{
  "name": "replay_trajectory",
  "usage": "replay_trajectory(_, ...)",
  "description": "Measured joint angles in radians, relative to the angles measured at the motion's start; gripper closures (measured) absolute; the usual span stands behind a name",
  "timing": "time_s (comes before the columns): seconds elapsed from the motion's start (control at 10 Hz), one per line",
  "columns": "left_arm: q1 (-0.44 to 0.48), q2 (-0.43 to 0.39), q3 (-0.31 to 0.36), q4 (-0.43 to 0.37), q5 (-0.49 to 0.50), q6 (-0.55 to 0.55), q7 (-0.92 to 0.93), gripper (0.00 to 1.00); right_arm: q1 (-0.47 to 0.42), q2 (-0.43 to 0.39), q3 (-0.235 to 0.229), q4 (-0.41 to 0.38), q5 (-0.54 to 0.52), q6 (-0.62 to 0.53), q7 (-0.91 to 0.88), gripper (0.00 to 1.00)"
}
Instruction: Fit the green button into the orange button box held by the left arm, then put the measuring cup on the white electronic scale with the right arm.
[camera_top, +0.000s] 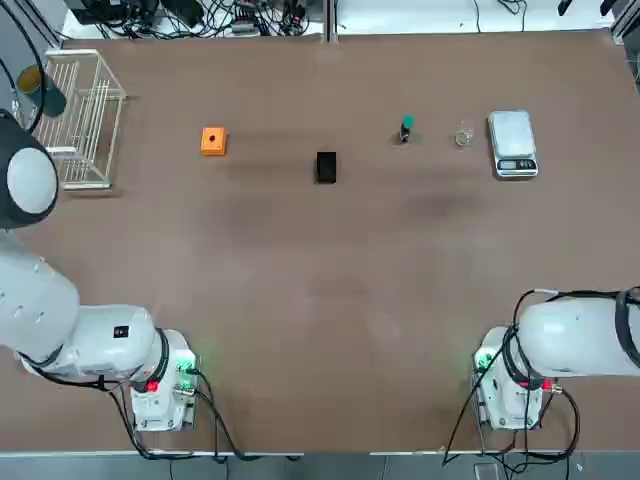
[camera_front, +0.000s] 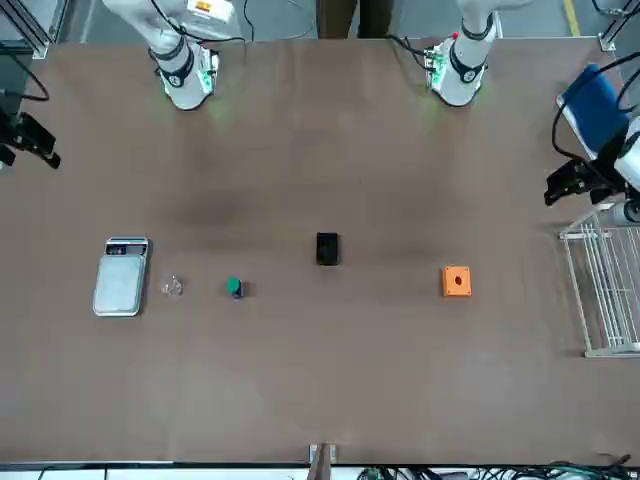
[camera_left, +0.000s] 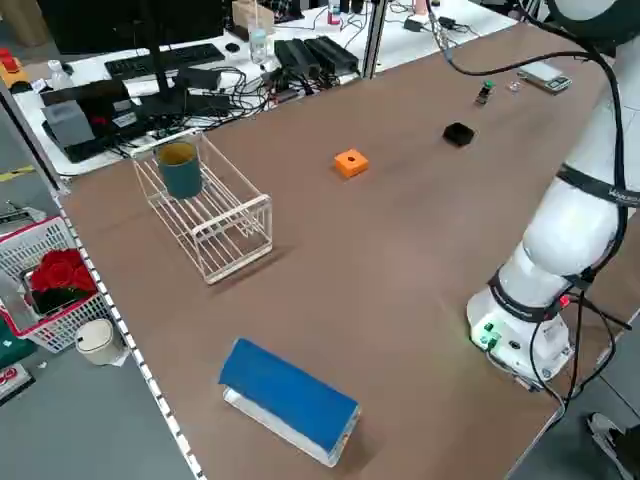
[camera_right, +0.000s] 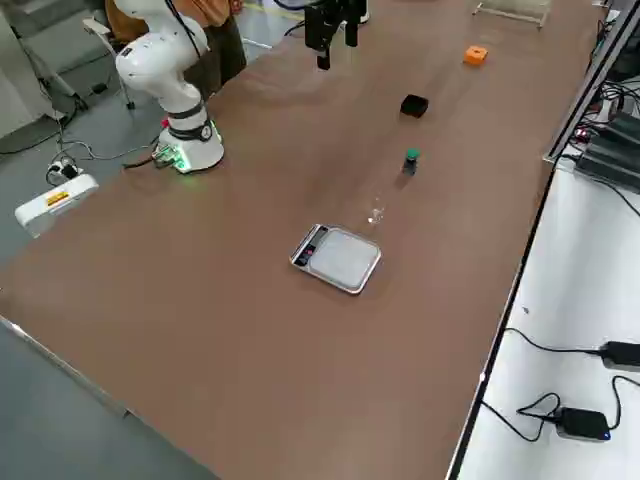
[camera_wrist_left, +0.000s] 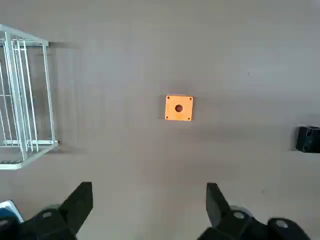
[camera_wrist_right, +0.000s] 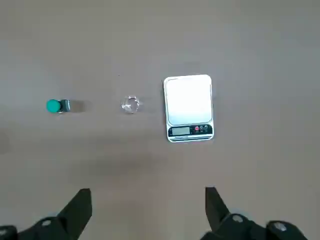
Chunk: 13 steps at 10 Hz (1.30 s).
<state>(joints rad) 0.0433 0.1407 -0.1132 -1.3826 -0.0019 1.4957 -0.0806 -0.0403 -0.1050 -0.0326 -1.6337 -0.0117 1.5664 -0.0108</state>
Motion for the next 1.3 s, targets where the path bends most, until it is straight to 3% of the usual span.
replay_trajectory(0.4,0.008,0.004,0.001,0.0,0.0,0.011,0.006,0.0,0.019,0.009,0.028,-0.012,0.002,-0.008,0.013,0.0)
replay_trajectory(0.6,0.009,0.032,0.002,0.0,0.0,0.051,0.019,0.0,0.037,0.052,0.095,-0.021,0.013,0.061,0.108,0.0)
replay_trajectory(0.9,0.01,0.115,0.003,-0.004,0.0,0.153,0.024,0.0,0.069,0.222,0.229,-0.038,0.02,0.291,0.311,0.0)
replay_trajectory(1.1,0.003,0.192,0.003,-0.01,0.0,0.245,0.021,0.0,0.127,0.353,0.256,-0.039,-0.002,0.435,0.415,0.0)
replay_trajectory(1.3,-0.006,0.269,0.001,-0.021,0.0,0.324,0.017,0.0,0.189,0.473,0.258,-0.039,-0.092,0.528,0.532,0.0)
